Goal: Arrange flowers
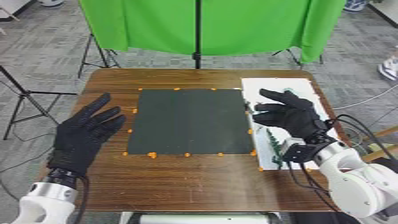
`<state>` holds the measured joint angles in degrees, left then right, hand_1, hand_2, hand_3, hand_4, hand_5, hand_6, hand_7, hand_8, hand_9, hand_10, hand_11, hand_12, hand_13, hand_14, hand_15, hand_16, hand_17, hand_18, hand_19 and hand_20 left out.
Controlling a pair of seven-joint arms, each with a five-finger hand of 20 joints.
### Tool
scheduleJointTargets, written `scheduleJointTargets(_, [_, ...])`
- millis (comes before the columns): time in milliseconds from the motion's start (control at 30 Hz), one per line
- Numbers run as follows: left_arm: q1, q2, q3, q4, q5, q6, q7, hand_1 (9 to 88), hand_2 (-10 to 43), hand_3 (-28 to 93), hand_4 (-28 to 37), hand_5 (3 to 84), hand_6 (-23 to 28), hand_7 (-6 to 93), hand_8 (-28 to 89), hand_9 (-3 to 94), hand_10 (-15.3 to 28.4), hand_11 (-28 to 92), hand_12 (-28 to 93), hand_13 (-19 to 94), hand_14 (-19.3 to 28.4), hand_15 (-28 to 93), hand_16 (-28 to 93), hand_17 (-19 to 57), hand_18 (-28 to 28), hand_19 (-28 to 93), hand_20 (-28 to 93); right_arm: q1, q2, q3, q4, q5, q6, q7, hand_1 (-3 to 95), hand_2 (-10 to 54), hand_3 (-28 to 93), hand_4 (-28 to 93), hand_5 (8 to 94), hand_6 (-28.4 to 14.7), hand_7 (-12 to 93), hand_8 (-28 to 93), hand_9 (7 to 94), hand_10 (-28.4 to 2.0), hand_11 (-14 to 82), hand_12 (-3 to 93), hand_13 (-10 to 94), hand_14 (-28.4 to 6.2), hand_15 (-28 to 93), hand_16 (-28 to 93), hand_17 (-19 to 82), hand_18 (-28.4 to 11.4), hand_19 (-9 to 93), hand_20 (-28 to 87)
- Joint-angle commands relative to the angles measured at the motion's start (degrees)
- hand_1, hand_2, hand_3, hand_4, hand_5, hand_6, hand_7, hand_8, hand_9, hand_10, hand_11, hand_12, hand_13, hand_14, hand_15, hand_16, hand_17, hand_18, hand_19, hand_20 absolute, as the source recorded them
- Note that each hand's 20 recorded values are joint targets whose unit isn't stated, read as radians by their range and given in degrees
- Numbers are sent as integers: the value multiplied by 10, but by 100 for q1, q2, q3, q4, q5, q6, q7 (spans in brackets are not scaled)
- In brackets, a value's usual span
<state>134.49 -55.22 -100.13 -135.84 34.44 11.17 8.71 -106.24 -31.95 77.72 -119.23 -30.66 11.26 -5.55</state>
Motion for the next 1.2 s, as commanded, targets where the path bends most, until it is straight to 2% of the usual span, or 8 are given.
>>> scheduleJointTargets(33, [154, -34, -98, 6, -18, -5, 2, 229, 74, 757, -232, 336, 80, 141, -101, 304, 208, 235, 103, 225, 283, 489, -83, -100, 276, 587, 114, 22, 43, 19, -56, 55, -18, -12, 117, 88, 771, -283, 397, -25, 180, -139, 490, -172, 173, 134, 411, -185, 361, 132, 80, -231, 557, 161])
scheduleJointTargets(233, [144, -22, -12, 17, -27, 18, 66, 228, 75, 759, -234, 334, 81, 147, -102, 304, 208, 242, 104, 217, 284, 492, -89, -118, 266, 545, 97, 59, 42, -2, -84, -9, 30, 64, 119, 89, 768, -283, 400, -26, 180, -139, 492, -173, 176, 134, 411, -184, 366, 127, 81, -231, 560, 162])
scheduleJointTargets(533, [204, -39, -55, -16, -16, 37, 94, 227, 74, 761, -233, 334, 81, 147, -103, 303, 209, 243, 102, 216, 283, 489, -89, -121, 266, 538, 93, -190, 54, 244, -468, -615, 923, 628, 135, 77, 769, -283, 427, -33, 193, -143, 511, -171, 204, 137, 438, -177, 410, 127, 96, -236, 584, 166])
scheduleJointTargets(633, [203, -31, -66, -28, -16, 60, 104, 227, 74, 761, -234, 334, 82, 148, -103, 304, 208, 245, 103, 216, 283, 488, -89, -121, 266, 538, 92, -422, 34, 487, -668, -1229, 1235, 1157, 160, 63, 767, -281, 447, -38, 209, -150, 522, -172, 227, 136, 461, -173, 461, 114, 112, -235, 607, 164])
scheduleJointTargets(800, [203, -43, -99, -41, -4, 65, 67, 228, 74, 761, -234, 335, 82, 149, -102, 304, 208, 247, 103, 216, 283, 489, -89, -121, 266, 539, 92, -498, -107, 712, -1061, -2825, 1649, 3042, 201, 35, 761, -273, 474, -49, 222, -155, 544, -171, 255, 136, 508, -165, 526, 95, 163, -246, 679, 159])
scheduleJointTargets(933, [219, -60, -134, -50, 16, 25, 23, 227, 73, 763, -234, 337, 83, 149, -103, 304, 209, 249, 104, 216, 282, 489, -89, -121, 266, 539, 91, -861, -74, 1026, -1157, -2972, 1616, 3454, 229, 15, 755, -262, 501, -60, 229, -156, 553, -180, 280, 142, 538, -156, 615, 83, 205, -225, 763, 101])
scheduleJointTargets(1033, [184, -40, -117, -45, 0, 45, 58, 228, 73, 762, -235, 337, 84, 149, -103, 304, 208, 249, 104, 215, 282, 490, -88, -121, 267, 539, 90, -905, -13, 968, -1180, -3443, 1737, 3847, 238, 5, 754, -261, 510, -65, 229, -155, 558, -186, 298, 145, 546, -156, 647, 84, 226, -221, 803, 96])
scheduleJointTargets(1200, [117, -46, -105, -14, 42, -36, -24, 228, 73, 762, -234, 337, 84, 151, -103, 304, 209, 248, 104, 215, 282, 490, -88, -122, 269, 539, 89, -645, 43, 577, -1213, -4644, 1716, 4756, 254, -12, 748, -256, 527, -73, 219, -149, 580, -193, 327, 149, 576, -153, 689, 86, 262, -226, 854, 85])
